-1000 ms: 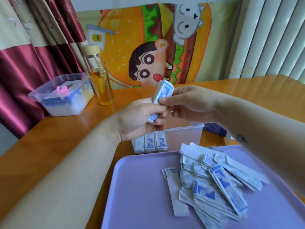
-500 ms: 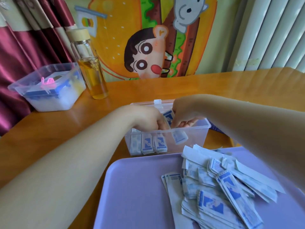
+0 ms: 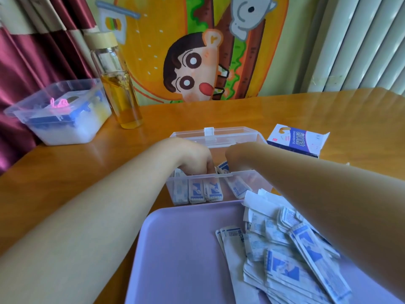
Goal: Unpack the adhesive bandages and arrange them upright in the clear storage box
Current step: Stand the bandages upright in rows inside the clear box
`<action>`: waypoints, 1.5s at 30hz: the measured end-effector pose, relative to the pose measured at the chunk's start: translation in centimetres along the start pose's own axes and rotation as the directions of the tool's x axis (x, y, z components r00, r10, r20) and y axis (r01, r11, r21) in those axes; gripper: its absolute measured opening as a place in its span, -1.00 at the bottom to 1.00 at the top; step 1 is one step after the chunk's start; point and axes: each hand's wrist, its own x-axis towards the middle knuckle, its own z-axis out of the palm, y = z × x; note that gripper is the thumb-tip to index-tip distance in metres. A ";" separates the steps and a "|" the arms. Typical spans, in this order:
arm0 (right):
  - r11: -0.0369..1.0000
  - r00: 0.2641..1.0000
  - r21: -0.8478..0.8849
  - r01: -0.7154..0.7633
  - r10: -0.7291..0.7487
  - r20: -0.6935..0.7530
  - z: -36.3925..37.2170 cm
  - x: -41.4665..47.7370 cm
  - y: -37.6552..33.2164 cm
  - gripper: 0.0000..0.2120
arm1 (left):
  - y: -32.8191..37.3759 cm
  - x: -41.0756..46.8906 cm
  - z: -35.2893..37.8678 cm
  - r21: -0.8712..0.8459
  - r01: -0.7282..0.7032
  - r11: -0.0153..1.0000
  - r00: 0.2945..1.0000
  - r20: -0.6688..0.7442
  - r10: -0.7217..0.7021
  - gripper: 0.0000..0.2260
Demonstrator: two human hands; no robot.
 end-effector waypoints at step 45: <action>0.908 0.933 0.420 0.013 0.140 -0.331 11.4 -17.9 9.3 -0.80 | 10.6 -13.1 12.8 -0.565 -0.367 0.739 0.815 -0.578 -0.037 -0.62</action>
